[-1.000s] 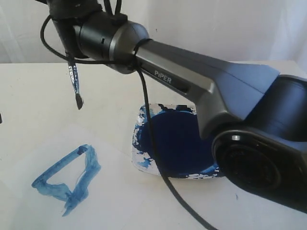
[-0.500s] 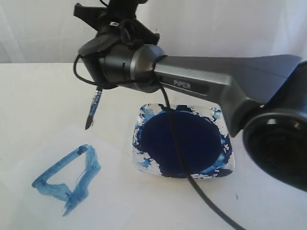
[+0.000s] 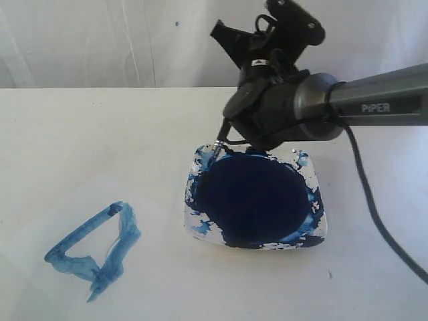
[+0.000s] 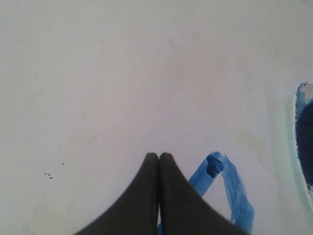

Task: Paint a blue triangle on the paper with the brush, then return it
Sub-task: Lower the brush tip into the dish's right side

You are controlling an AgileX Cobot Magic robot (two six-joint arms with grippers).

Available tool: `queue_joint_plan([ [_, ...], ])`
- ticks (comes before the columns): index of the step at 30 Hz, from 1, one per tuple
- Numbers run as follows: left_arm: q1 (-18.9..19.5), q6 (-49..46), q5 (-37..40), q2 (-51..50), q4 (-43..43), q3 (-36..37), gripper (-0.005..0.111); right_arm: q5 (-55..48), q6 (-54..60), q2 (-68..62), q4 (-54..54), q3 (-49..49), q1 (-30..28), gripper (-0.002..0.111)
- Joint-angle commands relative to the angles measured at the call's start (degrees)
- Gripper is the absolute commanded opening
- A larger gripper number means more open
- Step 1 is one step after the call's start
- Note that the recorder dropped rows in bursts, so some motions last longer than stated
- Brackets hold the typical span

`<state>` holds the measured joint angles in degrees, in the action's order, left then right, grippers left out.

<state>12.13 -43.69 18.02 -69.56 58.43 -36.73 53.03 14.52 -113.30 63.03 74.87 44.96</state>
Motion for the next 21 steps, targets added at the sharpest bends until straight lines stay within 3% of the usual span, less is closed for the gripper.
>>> queue_joint_plan([
  [1,-0.24,-0.11,0.39,0.03,0.63,0.29,0.000,0.81,-10.97,1.09,-4.06,-6.07,-4.22,0.000],
  [9,-0.24,-0.11,-0.40,0.03,0.63,0.29,0.000,3.16,-20.49,0.92,-7.82,-11.14,-9.74,0.000],
  [21,-0.24,-0.11,-0.51,0.03,0.63,0.29,0.000,3.15,-22.74,-6.29,-12.61,-10.89,-15.35,0.000],
])
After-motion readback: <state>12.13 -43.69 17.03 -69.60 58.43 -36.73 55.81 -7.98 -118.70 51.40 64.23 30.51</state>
